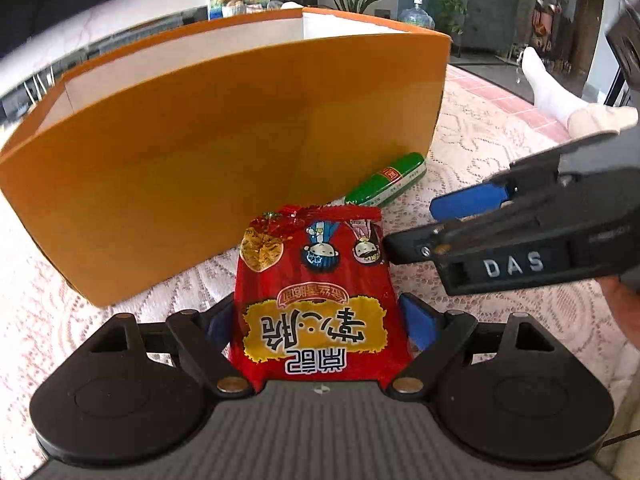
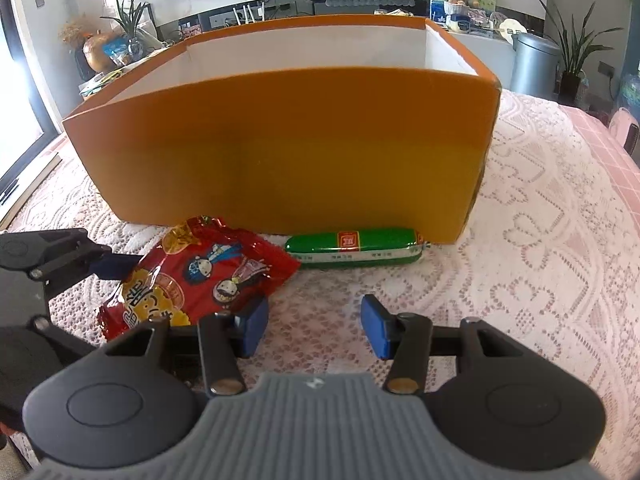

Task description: Organize snacks

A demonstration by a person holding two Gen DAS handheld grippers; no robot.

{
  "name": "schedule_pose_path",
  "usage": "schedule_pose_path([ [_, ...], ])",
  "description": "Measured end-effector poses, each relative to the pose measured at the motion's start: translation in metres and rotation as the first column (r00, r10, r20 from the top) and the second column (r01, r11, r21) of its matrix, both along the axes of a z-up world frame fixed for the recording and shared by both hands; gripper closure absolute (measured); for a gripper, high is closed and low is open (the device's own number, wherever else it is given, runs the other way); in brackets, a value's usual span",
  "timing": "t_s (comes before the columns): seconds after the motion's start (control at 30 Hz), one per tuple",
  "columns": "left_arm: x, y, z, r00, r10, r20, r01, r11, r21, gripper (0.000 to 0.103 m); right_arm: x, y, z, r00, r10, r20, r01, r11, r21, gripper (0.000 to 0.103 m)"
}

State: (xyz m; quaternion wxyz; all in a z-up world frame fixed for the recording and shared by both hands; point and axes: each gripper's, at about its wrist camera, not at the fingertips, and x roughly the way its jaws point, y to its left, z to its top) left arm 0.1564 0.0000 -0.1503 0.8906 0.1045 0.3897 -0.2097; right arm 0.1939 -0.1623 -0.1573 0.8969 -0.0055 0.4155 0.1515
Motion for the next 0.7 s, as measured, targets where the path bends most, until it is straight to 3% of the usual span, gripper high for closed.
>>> schedule_pose_path([
  [0.2, 0.001, 0.013, 0.004, 0.994, 0.099, -0.041, -0.101, 0.994, -0.044, 0.018, 0.003, -0.006, 0.008, 0.997, -0.082, 0.015, 0.081, 0.996, 0.039, 0.052],
  [0.33, 0.002, 0.027, 0.008, 0.981, 0.182, -0.07, -0.187, 0.98, -0.069, 0.019, 0.01, -0.007, 0.009, 0.988, -0.152, 0.007, 0.151, 0.986, 0.071, 0.042],
  [0.43, 0.003, 0.037, 0.011, 0.971, 0.218, -0.1, -0.228, 0.968, -0.108, 0.019, 0.022, -0.006, 0.005, 0.98, -0.195, -0.037, 0.197, 0.976, 0.088, 0.041],
  [0.53, 0.001, 0.039, 0.015, 0.969, 0.226, -0.099, -0.237, 0.965, -0.115, 0.019, 0.032, -0.005, 0.002, 0.969, -0.233, -0.082, 0.242, 0.961, 0.13, 0.04],
  [0.7, 0.003, 0.036, 0.011, 0.967, 0.227, -0.113, -0.24, 0.963, -0.12, 0.019, 0.039, 0.003, 0.002, 0.96, -0.265, -0.09, 0.275, 0.951, 0.138, 0.028],
])
